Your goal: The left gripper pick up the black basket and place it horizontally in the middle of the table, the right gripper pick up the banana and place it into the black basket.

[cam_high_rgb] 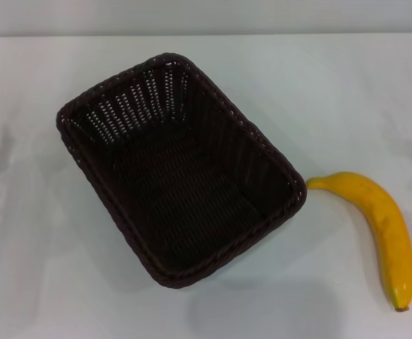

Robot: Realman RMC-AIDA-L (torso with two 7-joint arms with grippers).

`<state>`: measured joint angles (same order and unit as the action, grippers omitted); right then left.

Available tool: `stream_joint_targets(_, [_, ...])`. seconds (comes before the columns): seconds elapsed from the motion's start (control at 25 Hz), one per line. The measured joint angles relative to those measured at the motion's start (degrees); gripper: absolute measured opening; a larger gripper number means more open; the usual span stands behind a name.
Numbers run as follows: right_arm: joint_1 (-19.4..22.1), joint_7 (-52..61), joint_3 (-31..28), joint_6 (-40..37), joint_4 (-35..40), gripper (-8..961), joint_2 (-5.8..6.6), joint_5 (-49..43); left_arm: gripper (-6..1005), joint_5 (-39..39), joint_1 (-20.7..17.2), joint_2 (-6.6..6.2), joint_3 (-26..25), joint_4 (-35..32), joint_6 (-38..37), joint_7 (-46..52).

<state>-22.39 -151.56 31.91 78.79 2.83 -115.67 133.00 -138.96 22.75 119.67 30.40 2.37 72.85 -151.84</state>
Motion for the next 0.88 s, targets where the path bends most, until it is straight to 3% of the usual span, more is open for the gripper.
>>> stream_joint_targets(0.2, [-0.55,0.20,-0.01,0.03,-0.03,785,-0.01,0.10,878,2.52,-0.38,-0.69,0.52,-3.36,-1.75,8.26])
stream_joint_targets(0.48, [-1.39,0.40,0.13,0.13,-0.43,784,-0.13,0.06,873,24.22,0.73,-2.60,0.70,-22.10,-11.51,40.28])
stream_joint_targets(0.6, [-1.69,0.53,0.38,0.14,-0.45,784,-0.15,-0.09,872,39.31,3.47,-5.15,0.75,-28.38,-11.89,56.11])
stream_joint_targets(0.68, [-1.90,0.55,0.49,0.15,-0.46,784,-0.16,-0.18,873,52.87,7.25,-8.48,0.78,-31.14,-11.15,68.98])
stream_joint_targets(0.76, [-2.07,0.59,0.62,0.15,-0.47,784,-0.13,-0.30,873,60.18,9.91,-10.69,0.80,-31.62,-10.17,75.57])
stream_joint_targets(0.8, [-2.11,0.61,0.66,0.15,-0.47,784,-0.11,-0.32,873,60.18,9.91,-10.69,0.80,-31.62,-10.17,75.57])
stream_joint_targets(0.88, [-2.13,0.63,0.68,0.15,-0.47,784,-0.09,-0.33,872,72.66,15.66,-14.10,0.80,-32.56,-6.97,84.35])
